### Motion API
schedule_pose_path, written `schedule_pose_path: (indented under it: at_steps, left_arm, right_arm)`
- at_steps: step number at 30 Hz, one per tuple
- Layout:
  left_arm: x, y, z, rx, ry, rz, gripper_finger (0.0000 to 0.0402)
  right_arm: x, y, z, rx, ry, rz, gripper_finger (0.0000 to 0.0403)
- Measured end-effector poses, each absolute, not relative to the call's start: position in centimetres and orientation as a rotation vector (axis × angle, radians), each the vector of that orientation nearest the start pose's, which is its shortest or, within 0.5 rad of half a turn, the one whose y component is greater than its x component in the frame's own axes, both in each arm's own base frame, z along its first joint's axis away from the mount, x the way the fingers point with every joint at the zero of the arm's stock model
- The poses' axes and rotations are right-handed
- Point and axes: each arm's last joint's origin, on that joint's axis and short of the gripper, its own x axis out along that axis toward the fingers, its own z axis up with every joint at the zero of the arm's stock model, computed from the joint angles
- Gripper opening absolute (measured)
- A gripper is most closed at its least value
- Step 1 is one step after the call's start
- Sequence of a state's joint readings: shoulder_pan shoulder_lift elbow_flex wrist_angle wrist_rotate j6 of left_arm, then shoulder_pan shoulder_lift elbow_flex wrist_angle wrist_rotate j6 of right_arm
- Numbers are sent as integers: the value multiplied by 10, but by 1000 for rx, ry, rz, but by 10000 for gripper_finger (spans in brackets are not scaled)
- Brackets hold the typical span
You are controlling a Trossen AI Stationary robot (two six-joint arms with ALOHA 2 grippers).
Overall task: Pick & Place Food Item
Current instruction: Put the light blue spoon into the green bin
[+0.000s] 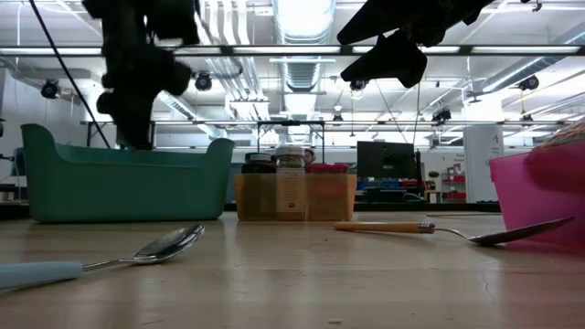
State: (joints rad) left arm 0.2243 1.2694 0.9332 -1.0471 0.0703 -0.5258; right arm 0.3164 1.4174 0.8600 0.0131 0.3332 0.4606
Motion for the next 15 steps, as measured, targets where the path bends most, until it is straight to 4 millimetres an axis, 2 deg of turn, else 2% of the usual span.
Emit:
schedule_pose_path:
  at_steps: [4,8,10,15]
  left_arm:
    - [219,26,262,-665,1230,477,183]
    - [226,-8,275,-778,1193,484,183]
    - [227,-31,275,-818,1210,483,183]
    - [228,-92,257,-818,1269,509,183]
  right_arm:
    - [289,85,237,277,499,-134,299]
    - [289,85,237,277,499,-134,299]
    - [289,85,237,277,499,-134,299]
    - [289,85,237,277,499,-134,299]
